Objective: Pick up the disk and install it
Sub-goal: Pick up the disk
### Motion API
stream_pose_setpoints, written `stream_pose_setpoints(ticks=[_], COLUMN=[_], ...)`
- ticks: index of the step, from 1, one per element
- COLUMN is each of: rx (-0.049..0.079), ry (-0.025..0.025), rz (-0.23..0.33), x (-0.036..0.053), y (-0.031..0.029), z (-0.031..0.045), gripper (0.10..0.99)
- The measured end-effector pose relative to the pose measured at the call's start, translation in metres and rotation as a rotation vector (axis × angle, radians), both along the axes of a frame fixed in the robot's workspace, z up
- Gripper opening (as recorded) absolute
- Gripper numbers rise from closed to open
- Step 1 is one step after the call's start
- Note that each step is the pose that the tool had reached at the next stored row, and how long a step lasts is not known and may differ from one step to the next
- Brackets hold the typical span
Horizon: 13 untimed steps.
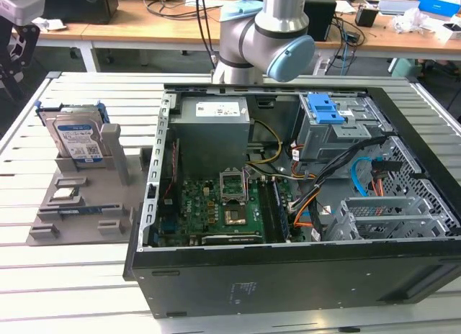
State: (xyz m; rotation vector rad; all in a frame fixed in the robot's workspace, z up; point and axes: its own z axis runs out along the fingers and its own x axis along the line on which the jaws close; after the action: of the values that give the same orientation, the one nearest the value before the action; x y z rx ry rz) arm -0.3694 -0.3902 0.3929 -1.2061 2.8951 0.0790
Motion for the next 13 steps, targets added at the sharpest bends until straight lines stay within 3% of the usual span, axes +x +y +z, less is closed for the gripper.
stream_pose_setpoints(ticks=[13], rx=[0.000], ry=[0.0000], rz=[0.093], x=[0.0000], y=[0.0000], z=[0.0000], gripper=[0.106])
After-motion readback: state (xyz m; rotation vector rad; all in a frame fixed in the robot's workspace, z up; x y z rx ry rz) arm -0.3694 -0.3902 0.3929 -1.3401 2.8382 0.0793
